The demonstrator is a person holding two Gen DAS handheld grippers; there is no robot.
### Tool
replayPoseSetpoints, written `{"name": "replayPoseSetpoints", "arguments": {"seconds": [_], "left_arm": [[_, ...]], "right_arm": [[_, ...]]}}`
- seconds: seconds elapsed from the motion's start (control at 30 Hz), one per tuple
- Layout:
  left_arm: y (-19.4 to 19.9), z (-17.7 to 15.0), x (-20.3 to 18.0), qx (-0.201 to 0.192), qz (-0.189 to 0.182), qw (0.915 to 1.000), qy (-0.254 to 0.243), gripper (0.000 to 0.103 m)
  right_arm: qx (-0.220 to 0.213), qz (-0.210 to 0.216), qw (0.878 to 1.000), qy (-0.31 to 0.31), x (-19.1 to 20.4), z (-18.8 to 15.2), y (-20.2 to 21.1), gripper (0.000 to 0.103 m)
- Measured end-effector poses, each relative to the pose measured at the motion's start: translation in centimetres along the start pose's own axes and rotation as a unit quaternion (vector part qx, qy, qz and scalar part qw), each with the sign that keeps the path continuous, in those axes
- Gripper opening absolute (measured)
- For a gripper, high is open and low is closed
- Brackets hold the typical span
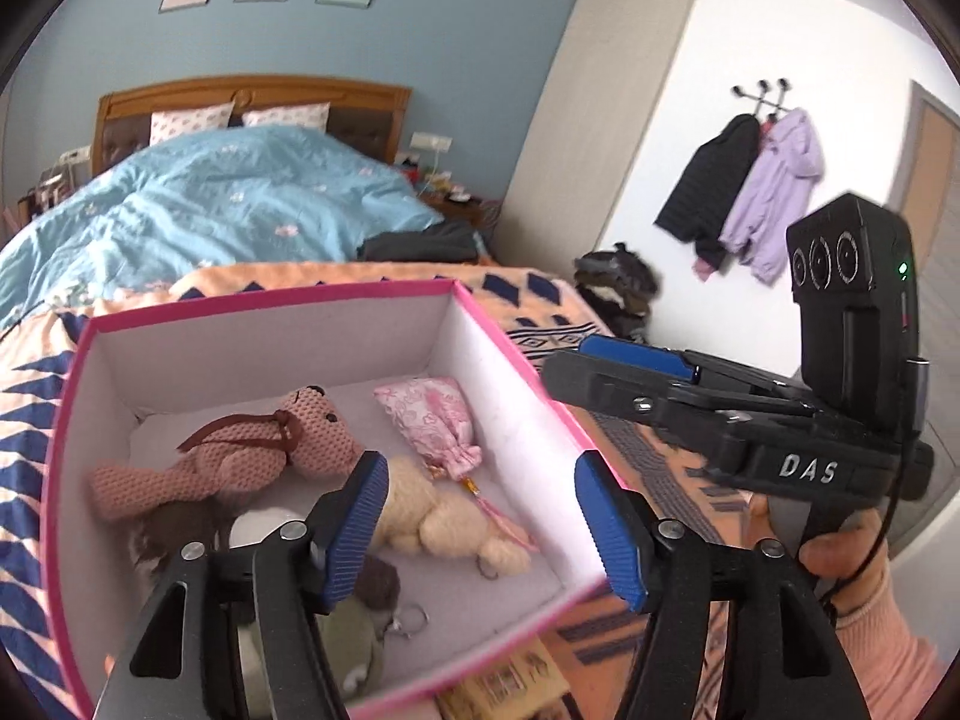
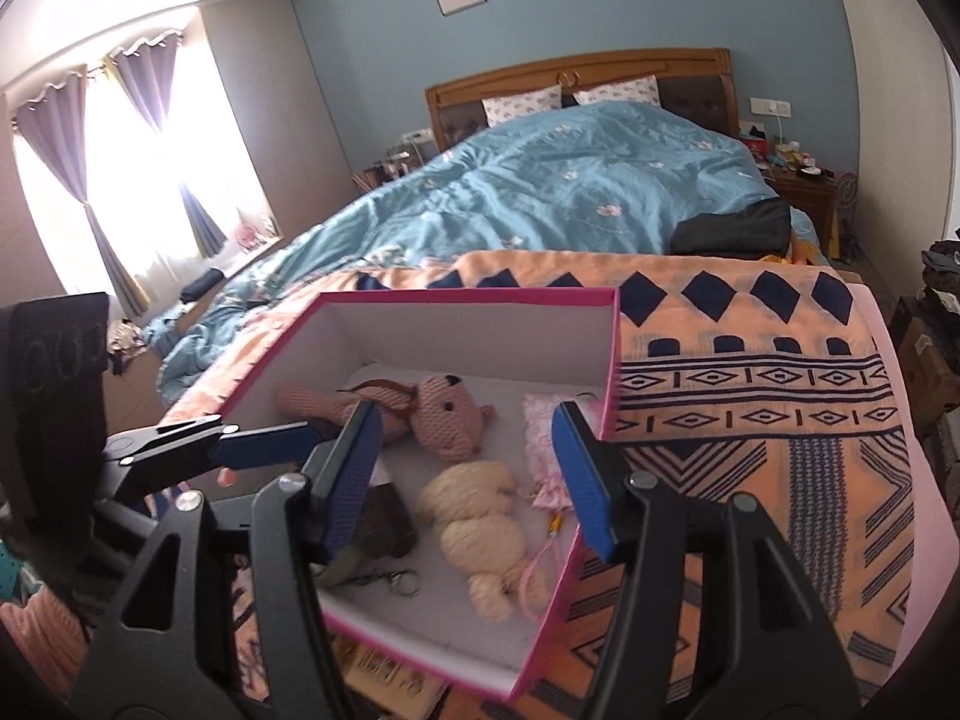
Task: Organize objects
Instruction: 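Reach the right gripper to the floral tissue pack and grasp it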
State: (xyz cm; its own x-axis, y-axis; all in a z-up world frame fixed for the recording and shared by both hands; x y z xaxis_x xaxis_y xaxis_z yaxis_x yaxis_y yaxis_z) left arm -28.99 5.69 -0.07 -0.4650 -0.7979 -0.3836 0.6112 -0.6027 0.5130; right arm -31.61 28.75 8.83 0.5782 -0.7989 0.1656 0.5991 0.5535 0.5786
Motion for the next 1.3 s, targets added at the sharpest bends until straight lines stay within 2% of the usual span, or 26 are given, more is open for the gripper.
{"name": "replayPoseSetpoints", "arguments": {"seconds": [0.1,0.23,0.37,0.53,0.63,0.83,0.9,1.03,1.13,1.3], "left_arm": [[2.5,-0.8,-1.1,-0.022,0.001,0.9995,-0.023,0.078],[5.0,-2.2,-1.9,-0.036,0.010,0.9984,-0.044,0.078],[6.5,-4.4,-1.8,-0.041,0.013,0.9982,-0.042,0.078],[6.7,-8.0,-0.2,-0.021,0.015,0.9996,-0.011,0.078],[5.8,-10.0,1.3,0.003,0.029,0.9996,0.006,0.078],[5.1,-12.3,3.8,0.023,0.030,0.9984,0.041,0.076],[4.8,-12.7,4.2,0.027,0.024,0.9983,0.046,0.073],[4.0,-12.9,4.3,0.038,0.010,0.9982,0.044,0.064],[3.2,-13.0,3.9,0.049,0.000,0.9981,0.038,0.054],[2.9,-13.4,2.8,0.061,0.003,0.9981,0.015,0.053]], "right_arm": [[-0.012,0.021,1.000,0.000,1.1,-1.1,2.3,0.062],[-0.013,0.038,0.999,0.016,2.6,-3.7,4.4,0.062],[0.004,0.065,0.998,0.027,4.2,-7.1,5.5,0.062],[0.039,0.102,0.993,0.040,7.1,-10.5,4.8,0.062],[0.061,0.111,0.991,0.045,8.4,-11.9,3.4,0.062],[0.088,0.113,0.989,0.035,9.5,-12.8,0.6,0.049],[0.095,0.121,0.988,0.025,9.8,-12.7,-0.2,0.042],[0.101,0.120,0.987,0.013,10.2,-12.5,-1.6,0.041],[0.108,0.120,0.987,0.009,10.5,-12.7,-2.3,0.041],[0.117,0.125,0.985,0.006,10.5,-13.3,-2.7,0.041]]}}
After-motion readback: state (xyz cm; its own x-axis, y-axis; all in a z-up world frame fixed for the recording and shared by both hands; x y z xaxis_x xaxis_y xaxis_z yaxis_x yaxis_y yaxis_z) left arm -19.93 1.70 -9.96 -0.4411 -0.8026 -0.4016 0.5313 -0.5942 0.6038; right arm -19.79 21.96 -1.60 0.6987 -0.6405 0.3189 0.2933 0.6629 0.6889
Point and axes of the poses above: each gripper's, at about its wrist camera, not at the fingertips, and y roughly against the way its jaws point, x to its left, z to its top, the point moved 10 cm from there along -y, roughly the way its jaws point, and after that the axes turned 10 degrees about -z, right-handed, at the moved point
